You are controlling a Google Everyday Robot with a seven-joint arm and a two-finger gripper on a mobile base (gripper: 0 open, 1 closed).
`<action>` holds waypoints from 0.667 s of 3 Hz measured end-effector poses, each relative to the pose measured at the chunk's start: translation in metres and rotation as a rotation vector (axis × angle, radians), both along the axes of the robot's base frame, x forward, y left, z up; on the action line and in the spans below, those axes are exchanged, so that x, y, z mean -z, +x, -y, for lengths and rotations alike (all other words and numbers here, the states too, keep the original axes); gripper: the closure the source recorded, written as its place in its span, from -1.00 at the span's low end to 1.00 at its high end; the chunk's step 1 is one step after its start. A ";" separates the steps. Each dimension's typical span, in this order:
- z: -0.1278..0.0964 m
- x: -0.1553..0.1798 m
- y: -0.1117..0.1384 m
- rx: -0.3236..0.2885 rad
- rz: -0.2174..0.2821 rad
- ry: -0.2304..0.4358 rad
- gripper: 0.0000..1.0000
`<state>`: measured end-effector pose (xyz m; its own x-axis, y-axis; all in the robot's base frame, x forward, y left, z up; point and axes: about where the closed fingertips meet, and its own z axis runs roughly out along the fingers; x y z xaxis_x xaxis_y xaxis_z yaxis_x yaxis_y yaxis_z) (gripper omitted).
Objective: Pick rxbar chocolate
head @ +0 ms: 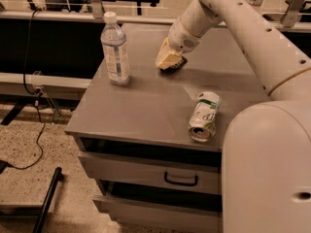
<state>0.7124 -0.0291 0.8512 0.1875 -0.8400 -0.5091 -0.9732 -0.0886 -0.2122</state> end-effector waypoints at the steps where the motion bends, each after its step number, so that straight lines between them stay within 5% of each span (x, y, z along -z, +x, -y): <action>1: 0.003 -0.025 -0.003 0.016 0.027 0.034 1.00; 2: 0.003 -0.056 -0.007 0.024 0.064 0.065 1.00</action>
Offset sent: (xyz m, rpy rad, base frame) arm -0.0163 -0.0092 0.1039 0.1017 -0.1187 -0.0391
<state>0.7050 -0.0318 0.9072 0.2013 -0.8102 -0.5505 -0.9592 -0.0492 -0.2783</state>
